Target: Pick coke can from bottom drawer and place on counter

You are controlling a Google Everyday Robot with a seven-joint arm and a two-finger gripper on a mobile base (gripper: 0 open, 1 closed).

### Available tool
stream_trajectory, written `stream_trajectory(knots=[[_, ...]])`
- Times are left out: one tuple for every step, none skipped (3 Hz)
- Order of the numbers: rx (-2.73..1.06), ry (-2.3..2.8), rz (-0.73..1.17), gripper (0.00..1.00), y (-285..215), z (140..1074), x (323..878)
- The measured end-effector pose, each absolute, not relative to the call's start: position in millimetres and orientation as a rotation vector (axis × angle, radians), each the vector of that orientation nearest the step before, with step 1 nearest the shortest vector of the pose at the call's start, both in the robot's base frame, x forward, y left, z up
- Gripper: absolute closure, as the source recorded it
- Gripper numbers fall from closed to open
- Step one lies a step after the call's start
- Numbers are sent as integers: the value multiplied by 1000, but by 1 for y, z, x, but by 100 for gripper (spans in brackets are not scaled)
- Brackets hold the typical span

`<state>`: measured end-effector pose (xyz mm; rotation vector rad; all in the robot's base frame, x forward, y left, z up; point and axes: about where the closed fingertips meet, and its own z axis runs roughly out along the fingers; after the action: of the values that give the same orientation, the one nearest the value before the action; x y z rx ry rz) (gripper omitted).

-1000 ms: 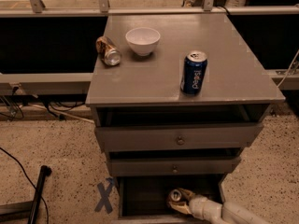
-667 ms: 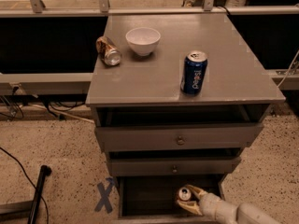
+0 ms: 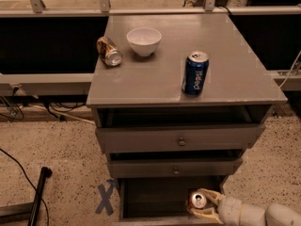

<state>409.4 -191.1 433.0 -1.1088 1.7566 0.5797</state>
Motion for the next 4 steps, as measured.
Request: stream_trajectory(knots=[[-1130,1734,590,100,-192,450,408],[-1128,1748,572,100,-198,465,409],[-1124,1764,529,100,-211,512,396],[-1107,1810,402,100,-239,590,372]])
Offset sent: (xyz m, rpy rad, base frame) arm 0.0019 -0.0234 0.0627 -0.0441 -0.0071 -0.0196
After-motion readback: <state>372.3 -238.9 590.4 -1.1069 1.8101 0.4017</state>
